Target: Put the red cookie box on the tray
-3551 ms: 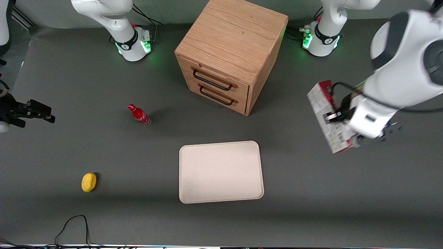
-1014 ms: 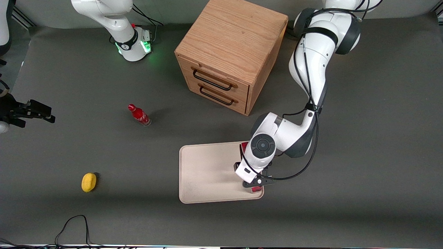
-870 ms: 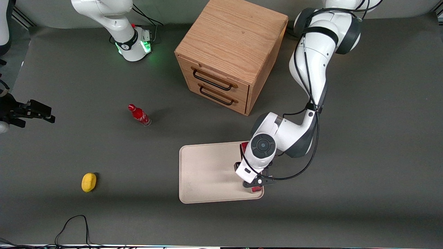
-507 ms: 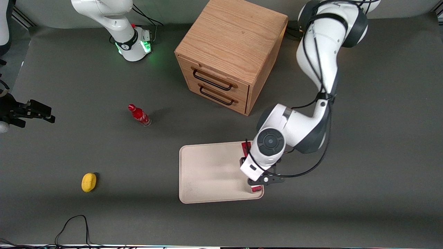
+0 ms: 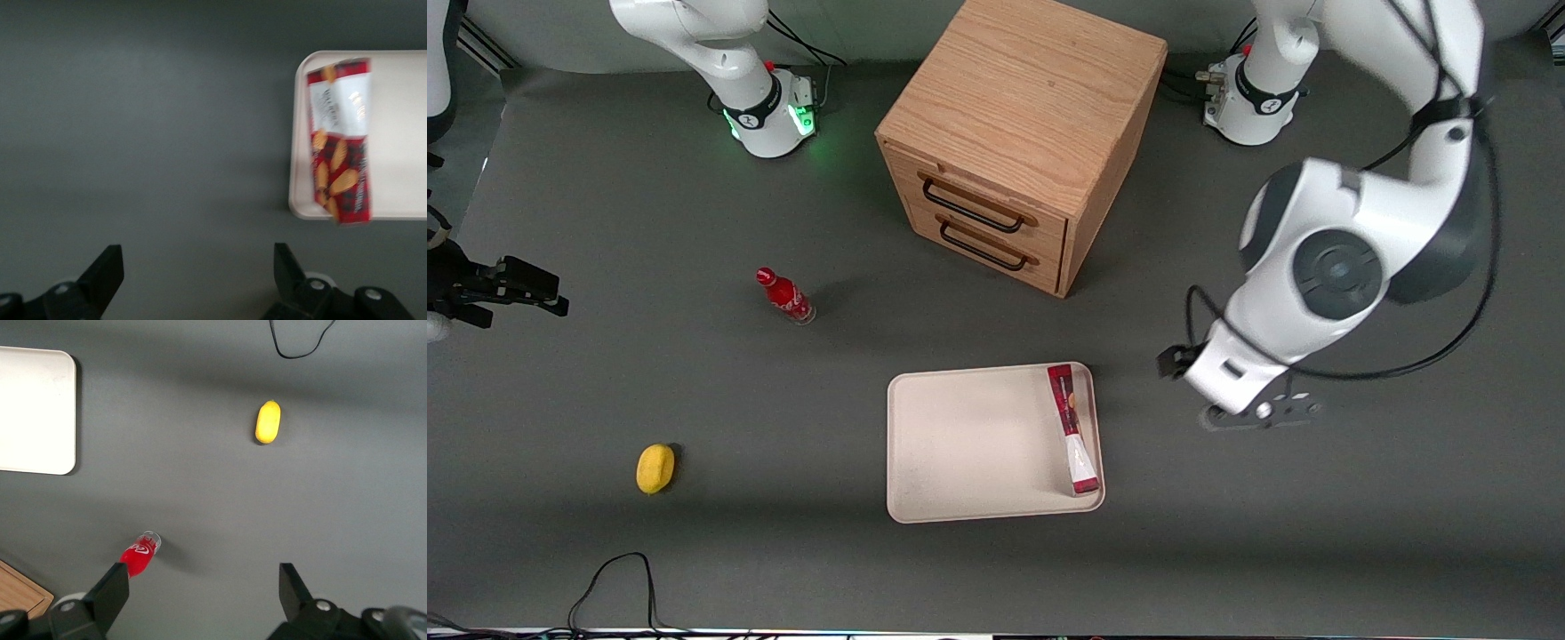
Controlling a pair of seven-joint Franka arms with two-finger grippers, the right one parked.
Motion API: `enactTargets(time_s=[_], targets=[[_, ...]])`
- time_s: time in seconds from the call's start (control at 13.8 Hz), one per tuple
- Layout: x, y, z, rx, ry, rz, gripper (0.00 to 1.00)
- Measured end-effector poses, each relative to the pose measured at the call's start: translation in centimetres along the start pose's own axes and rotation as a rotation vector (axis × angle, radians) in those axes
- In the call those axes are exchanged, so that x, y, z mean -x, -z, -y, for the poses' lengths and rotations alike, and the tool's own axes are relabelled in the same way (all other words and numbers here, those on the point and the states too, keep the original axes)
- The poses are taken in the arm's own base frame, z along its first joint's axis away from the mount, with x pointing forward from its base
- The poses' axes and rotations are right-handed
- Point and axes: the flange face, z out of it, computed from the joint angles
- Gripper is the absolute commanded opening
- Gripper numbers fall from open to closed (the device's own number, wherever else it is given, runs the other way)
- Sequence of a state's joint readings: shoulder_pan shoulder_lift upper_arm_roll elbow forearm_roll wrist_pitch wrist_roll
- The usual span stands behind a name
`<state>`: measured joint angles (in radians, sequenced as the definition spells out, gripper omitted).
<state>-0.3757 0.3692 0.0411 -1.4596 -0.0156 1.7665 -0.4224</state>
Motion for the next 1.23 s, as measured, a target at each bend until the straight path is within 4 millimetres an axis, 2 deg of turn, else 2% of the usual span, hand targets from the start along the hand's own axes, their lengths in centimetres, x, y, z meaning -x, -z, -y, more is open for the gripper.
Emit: enactTargets(time_s=[0.36,0.58,0.72,0.8,0.87,1.23], targets=[[5.8,2.4,10.0,-0.027,0.06,-0.008,1.0],[7.3,5.1,18.1,-0.017,0.061,-0.031,1.0],[7.7,6.0,21.8,-0.035,0.066,-0.031,1.0],[7.8,6.2,22.5,-0.062,0.061,-0.032,1.0],[7.9,6.3,22.4,-0.084,0.051,-0.034,1.0],[8.7,8.0,19.5,-0.106,-0.002,-0.015,1.0]])
